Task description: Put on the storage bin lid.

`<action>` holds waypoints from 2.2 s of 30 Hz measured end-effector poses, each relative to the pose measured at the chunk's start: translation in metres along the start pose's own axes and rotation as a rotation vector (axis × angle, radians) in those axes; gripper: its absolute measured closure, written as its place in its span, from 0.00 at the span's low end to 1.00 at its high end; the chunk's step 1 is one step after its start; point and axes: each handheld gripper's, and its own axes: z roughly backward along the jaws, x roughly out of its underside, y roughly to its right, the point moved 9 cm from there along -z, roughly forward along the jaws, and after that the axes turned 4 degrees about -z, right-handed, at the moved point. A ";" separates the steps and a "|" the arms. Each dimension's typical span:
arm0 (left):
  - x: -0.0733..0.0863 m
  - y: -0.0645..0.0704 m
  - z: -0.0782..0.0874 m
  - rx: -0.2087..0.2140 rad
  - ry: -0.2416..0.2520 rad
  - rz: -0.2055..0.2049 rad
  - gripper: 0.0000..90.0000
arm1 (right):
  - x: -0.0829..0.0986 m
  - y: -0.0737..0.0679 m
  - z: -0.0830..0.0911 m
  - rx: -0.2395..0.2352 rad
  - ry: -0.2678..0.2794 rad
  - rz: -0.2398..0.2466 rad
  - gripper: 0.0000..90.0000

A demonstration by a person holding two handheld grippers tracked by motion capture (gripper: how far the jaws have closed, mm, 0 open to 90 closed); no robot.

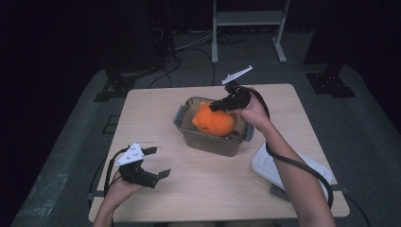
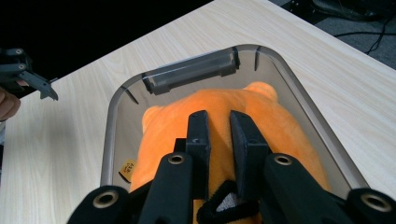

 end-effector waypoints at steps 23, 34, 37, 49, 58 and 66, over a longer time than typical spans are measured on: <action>0.000 0.000 0.001 0.000 0.000 -0.004 0.03 | 0.007 0.000 -0.013 0.002 -0.044 -0.006 0.86; -0.001 0.000 0.002 -0.003 0.002 -0.003 0.03 | 0.008 -0.001 -0.017 -0.001 -0.057 -0.012 0.85; -0.001 0.000 0.002 -0.003 0.003 -0.002 0.03 | 0.008 -0.002 -0.019 -0.003 -0.063 -0.011 0.85; -0.001 0.000 0.002 -0.003 0.002 -0.005 0.03 | 0.012 -0.003 -0.025 -0.007 -0.083 -0.006 0.85; -0.001 0.000 0.002 -0.002 0.000 -0.006 0.03 | 0.015 -0.006 -0.028 -0.016 -0.099 -0.009 0.85; -0.001 0.000 0.002 -0.003 0.000 -0.008 0.03 | 0.016 -0.007 -0.030 -0.018 -0.106 -0.010 0.85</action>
